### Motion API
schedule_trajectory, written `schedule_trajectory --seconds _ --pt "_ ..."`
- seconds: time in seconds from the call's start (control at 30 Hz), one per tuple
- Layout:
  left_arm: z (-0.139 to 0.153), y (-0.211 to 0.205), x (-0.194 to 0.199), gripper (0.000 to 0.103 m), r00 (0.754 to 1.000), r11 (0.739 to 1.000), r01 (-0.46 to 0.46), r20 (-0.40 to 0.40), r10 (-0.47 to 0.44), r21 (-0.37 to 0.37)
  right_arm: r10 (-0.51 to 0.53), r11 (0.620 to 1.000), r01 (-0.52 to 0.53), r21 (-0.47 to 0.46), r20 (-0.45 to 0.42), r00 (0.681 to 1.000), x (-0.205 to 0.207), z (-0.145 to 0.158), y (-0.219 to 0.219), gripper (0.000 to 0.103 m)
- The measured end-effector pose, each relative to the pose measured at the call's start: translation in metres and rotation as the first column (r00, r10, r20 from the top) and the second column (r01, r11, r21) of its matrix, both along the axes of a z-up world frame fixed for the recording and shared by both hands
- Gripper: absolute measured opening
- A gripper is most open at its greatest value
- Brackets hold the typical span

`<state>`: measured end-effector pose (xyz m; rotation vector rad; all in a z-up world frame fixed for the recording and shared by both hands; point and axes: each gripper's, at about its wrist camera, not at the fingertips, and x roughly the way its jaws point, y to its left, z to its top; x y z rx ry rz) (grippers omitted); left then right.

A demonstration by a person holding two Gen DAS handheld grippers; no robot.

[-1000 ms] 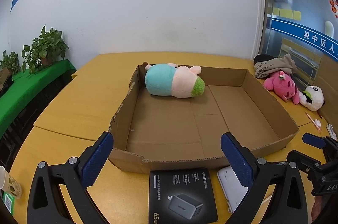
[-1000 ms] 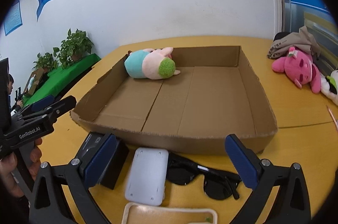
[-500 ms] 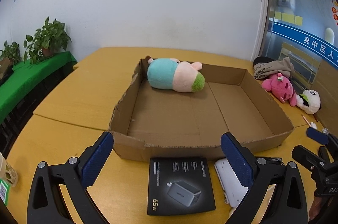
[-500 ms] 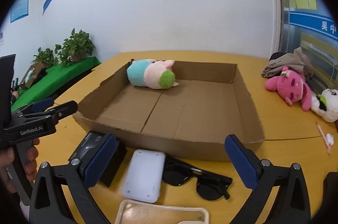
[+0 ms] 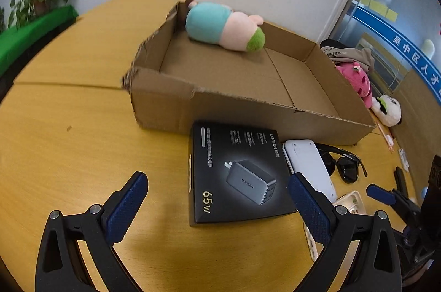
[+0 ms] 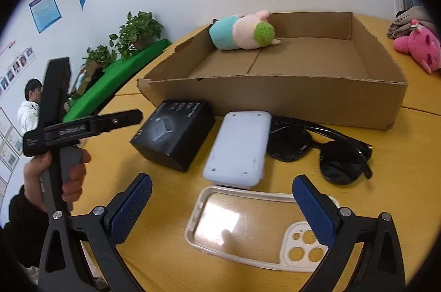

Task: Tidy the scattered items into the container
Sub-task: 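Grasp the clear white-rimmed phone case rim with the right gripper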

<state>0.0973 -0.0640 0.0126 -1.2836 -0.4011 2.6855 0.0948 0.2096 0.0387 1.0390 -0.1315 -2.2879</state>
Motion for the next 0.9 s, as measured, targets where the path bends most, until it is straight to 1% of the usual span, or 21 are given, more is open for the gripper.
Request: schedule_trajectory --seconds 0.1,0.23,0.3,0.37,0.43,0.57,0.63,0.67,0.7,0.73,0.77,0.83,0.9 --pt "-0.004 -0.002 -0.002 0.103 1.000 1.000 -0.003 0.016 0.003 0.009 0.013 1.000 -0.013 0.006 0.017 1.000 -0.002 -0.003 -0.004 0.100" --pt "-0.010 -0.001 -0.006 0.103 0.999 0.999 0.019 0.046 -0.020 0.037 0.043 0.999 -0.044 0.027 0.043 0.998 -0.002 -0.010 -0.013 0.095" --pt "-0.011 0.002 -0.006 0.101 0.998 0.999 0.023 0.054 -0.025 0.031 0.059 0.996 -0.060 0.058 0.031 0.998 0.002 -0.011 -0.017 0.095" --pt "-0.009 0.007 -0.003 0.101 0.998 0.999 0.041 0.048 -0.042 0.017 0.047 0.995 -0.049 0.085 0.034 0.998 0.003 -0.013 -0.014 0.095" --pt "-0.005 0.015 0.004 0.101 0.996 0.997 0.078 0.038 -0.078 0.001 0.004 0.994 -0.008 0.107 0.038 0.999 0.001 -0.016 0.000 0.095" --pt "-0.001 0.039 0.017 0.101 0.984 0.985 0.171 0.053 -0.170 0.003 -0.135 0.977 0.123 0.175 0.058 0.989 -0.006 -0.024 0.048 0.095" --pt "-0.001 0.055 0.024 0.101 0.980 0.981 0.194 0.061 -0.191 -0.034 -0.190 0.966 0.174 0.189 0.070 0.979 -0.006 -0.028 0.069 0.093" --pt "-0.001 0.064 0.027 0.101 0.976 0.976 0.210 0.067 -0.206 -0.062 -0.209 0.963 0.190 0.193 0.080 0.975 -0.006 -0.031 0.078 0.088" --pt "0.000 0.075 0.031 0.098 0.972 0.969 0.231 0.070 -0.225 -0.091 -0.222 0.960 0.201 0.196 0.094 0.970 -0.006 -0.034 0.084 0.084" --pt "0.000 0.082 0.035 0.094 0.968 0.962 0.249 0.071 -0.242 -0.109 -0.232 0.957 0.206 0.204 0.113 0.966 -0.006 -0.039 0.088 0.075" --pt "0.000 0.088 0.037 0.092 0.964 0.959 0.260 0.077 -0.253 -0.114 -0.234 0.955 0.204 0.213 0.127 0.964 -0.005 -0.043 0.089 0.067" --pt "-0.003 0.097 0.041 0.090 0.959 0.956 0.274 0.103 -0.264 -0.101 -0.225 0.953 0.194 0.234 0.116 0.967 -0.001 -0.045 0.086 0.066" --pt "-0.009 0.099 0.041 0.088 0.958 0.963 0.265 0.133 -0.255 -0.059 -0.204 0.950 0.172 0.262 0.098 0.974 0.002 -0.045 0.081 0.064"
